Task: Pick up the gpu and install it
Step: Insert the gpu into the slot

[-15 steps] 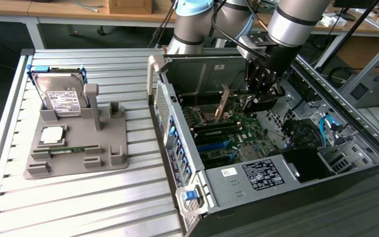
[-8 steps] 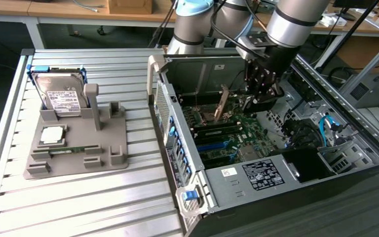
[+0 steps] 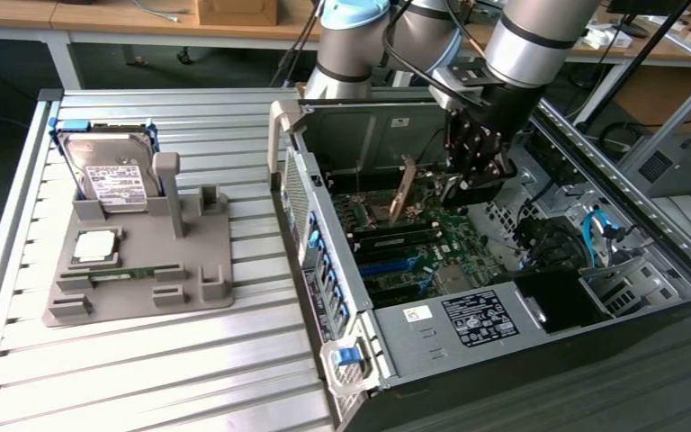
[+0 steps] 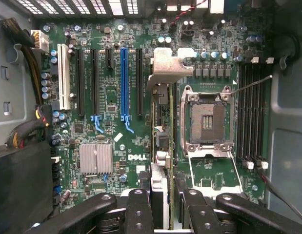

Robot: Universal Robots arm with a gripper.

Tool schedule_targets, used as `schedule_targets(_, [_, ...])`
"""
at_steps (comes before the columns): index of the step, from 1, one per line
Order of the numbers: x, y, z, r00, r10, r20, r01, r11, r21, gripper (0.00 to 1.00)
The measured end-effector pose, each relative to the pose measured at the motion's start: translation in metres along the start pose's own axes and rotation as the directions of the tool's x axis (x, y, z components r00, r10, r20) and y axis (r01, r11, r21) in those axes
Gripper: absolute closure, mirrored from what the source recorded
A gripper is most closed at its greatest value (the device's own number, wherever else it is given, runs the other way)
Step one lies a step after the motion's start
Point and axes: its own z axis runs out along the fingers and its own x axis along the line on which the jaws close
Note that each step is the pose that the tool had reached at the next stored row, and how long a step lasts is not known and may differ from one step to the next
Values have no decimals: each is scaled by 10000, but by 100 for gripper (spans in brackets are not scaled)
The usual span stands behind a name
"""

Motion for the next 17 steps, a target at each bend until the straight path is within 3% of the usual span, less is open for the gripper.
schedule_targets(17, [33, 32, 23, 10000, -1, 0, 1, 10000, 0, 70])
